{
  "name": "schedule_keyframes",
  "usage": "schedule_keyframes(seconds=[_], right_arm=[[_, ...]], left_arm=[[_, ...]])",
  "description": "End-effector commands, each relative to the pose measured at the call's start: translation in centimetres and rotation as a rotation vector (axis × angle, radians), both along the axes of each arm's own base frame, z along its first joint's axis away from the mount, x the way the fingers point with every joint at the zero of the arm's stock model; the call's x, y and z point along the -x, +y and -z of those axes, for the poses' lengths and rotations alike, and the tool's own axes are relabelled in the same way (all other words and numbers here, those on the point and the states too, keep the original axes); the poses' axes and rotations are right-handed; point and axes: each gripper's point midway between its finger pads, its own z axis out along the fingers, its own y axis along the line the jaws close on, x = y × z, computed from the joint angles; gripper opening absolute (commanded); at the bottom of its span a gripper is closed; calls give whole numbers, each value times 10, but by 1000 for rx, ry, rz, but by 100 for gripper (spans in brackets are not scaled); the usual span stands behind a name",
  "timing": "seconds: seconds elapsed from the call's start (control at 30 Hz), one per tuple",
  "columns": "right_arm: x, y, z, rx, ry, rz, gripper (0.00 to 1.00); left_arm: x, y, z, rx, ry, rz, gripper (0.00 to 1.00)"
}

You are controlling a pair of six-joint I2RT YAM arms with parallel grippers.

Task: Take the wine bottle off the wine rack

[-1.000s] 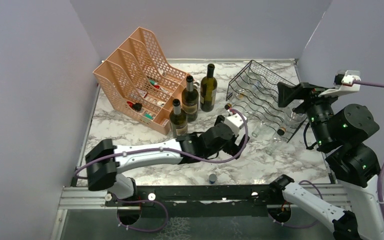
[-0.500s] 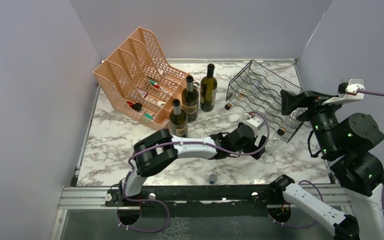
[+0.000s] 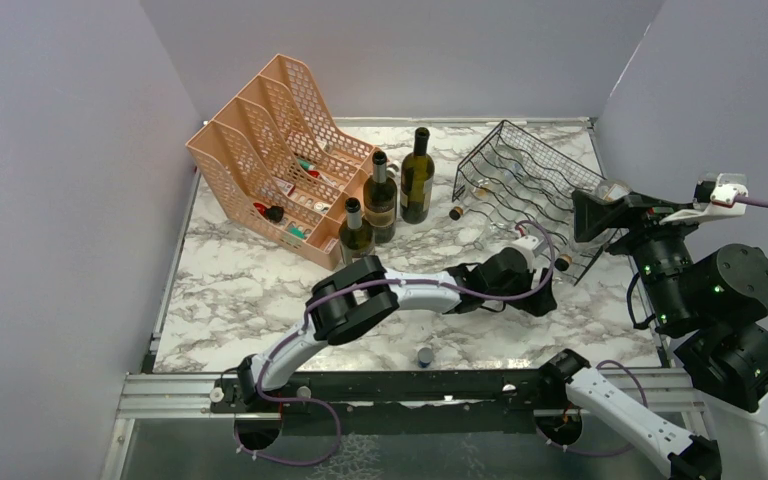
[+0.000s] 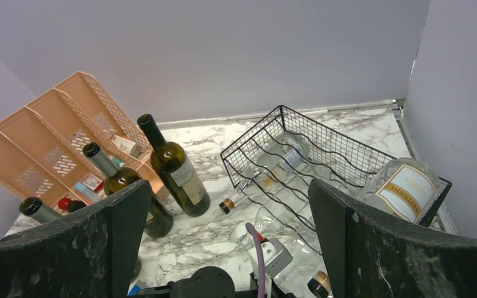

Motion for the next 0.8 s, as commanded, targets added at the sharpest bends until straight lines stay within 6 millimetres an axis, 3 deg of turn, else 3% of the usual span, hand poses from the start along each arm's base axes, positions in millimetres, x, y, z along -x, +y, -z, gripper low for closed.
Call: schedule_keyframes(seconds=[0.0,0.2,0.43,0.67,0.77], right_arm=[[7,-2,-7,-20,-13,-10,100],[7,0,-6,-26,-10,-19,100],[7,1,-6,-35,-10,-26,100],[8,1,-6,-36,-10,-25,100],[8,1,-7,-40,-12,-28,100]], left_arm=[[5,-22,-13,91,56,67,78],[3,-30,-5,103,99,83,66],[-6,-37,-3,127,145,100,59],[-2,-41,0,139,178,140,57],[-3,-41,0,142,182,142,50]])
